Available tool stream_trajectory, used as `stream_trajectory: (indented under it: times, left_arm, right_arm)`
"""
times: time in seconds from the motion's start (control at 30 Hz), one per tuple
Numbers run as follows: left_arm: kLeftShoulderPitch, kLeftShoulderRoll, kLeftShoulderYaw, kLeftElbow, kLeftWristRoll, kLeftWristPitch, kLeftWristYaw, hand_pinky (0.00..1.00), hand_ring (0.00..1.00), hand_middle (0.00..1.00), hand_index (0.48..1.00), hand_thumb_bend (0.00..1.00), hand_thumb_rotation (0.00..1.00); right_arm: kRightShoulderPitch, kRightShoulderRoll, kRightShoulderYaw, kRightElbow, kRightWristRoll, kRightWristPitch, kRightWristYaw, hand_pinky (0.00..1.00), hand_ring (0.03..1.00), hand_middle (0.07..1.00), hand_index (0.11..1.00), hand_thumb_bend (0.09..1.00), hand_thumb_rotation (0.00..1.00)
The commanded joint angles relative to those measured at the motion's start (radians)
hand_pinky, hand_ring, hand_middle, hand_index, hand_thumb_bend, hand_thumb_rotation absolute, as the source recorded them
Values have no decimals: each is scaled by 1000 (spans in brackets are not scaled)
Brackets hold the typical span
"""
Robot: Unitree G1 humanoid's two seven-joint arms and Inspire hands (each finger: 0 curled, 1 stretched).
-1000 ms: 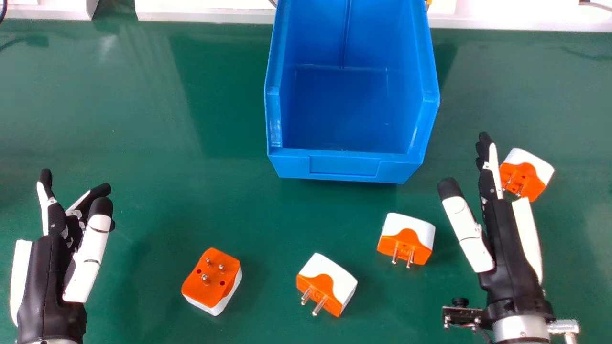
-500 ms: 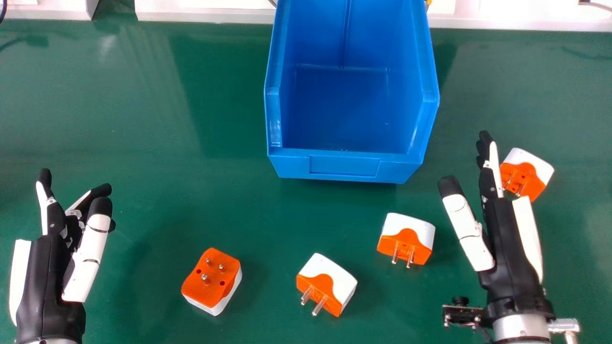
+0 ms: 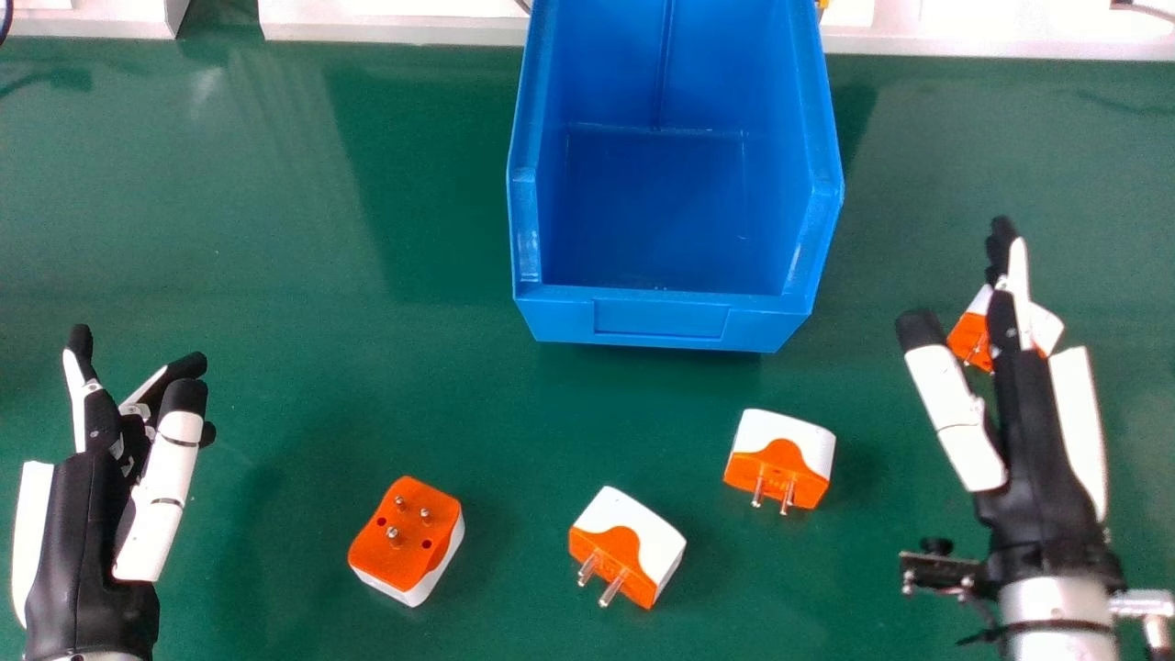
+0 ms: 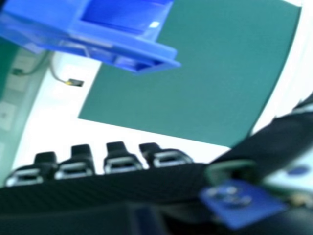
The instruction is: Pick all objects and put in blue box
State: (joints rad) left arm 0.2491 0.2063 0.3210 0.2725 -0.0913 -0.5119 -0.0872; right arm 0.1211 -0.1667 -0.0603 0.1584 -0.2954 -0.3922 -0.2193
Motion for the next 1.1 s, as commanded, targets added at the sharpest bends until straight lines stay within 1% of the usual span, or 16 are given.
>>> stream_trajectory:
  times: [0.0,0.03,0.07,0.1,0.2,0.23,0.27,0.33,0.4,0.47,0.57,0.63,0.73,0.8,0.87,1.07]
  left_arm:
    - [4,7,10,-14,-11,-18,-2,777,838,840,820,510,783]
    - [4,7,10,-13,-15,-19,-6,778,838,841,821,510,780]
    - [5,7,10,-13,-14,-23,-5,781,840,843,819,507,778]
    - [6,3,10,-18,-27,-15,-10,773,835,839,815,519,775]
    - [8,1,9,-24,-27,-13,-5,771,835,840,813,532,753]
    - [8,1,9,-23,-24,-15,-1,768,834,839,810,529,754]
    - [8,3,9,-20,-25,-16,-2,765,830,836,809,524,752]
    - [9,4,9,-21,-24,-11,0,771,831,836,814,532,761]
    - [10,5,8,-21,-17,-14,3,774,833,838,816,533,761]
    - [11,5,7,-25,-22,-10,1,778,837,842,820,528,763]
    - [11,8,5,-27,-20,-7,-1,785,843,848,827,517,776]
    - [9,7,6,-26,-17,-9,2,789,843,848,828,502,779]
    - [8,6,6,-24,-26,-12,-4,793,845,847,826,516,776]
    - [7,5,5,-25,-21,-13,0,787,840,843,824,522,776]
    - [6,4,5,-24,-25,-14,-1,780,834,837,818,510,772]
    - [6,6,4,-30,-23,0,-1,790,841,843,826,539,777]
  right_arm:
    - [-26,-32,-17,-23,-31,6,-19,991,1000,1000,1000,436,1000]
    - [-31,-40,-21,-20,-41,8,-23,980,1000,1000,1000,424,1000]
    - [-39,-49,-25,-15,-56,10,-32,975,1000,1000,1000,414,1000]
    - [-46,-61,-27,-7,-81,13,-49,964,1000,1000,1000,412,1000]
    - [-67,-87,-37,15,-104,35,-60,955,1000,1000,1000,402,990]
    - [-73,-96,-40,22,-107,43,-60,961,1000,1000,1000,400,975]
    - [-80,-105,-43,30,-107,47,-57,960,1000,1000,1000,401,963]
    - [-91,-127,-47,45,-109,62,-50,965,1000,1000,1000,417,904]
    - [-98,-144,-46,52,-112,74,-48,958,1000,1000,1000,429,857]
    - [-113,-174,-42,76,-140,101,-57,947,1000,1000,1000,456,836]
    - [-138,-210,-39,120,-163,137,-53,911,1000,1000,1000,500,834]
    - [-153,-230,-33,145,-171,161,-50,895,1000,1000,998,513,824]
    - [-177,-259,-26,190,-176,181,-41,885,995,1000,993,522,809]
    - [-202,-289,-17,246,-180,184,-28,889,993,1000,990,543,819]
    - [-227,-314,-9,298,-180,184,-14,901,998,1000,996,567,848]
    - [-295,-373,22,425,-189,181,-5,898,990,1000,983,605,873]
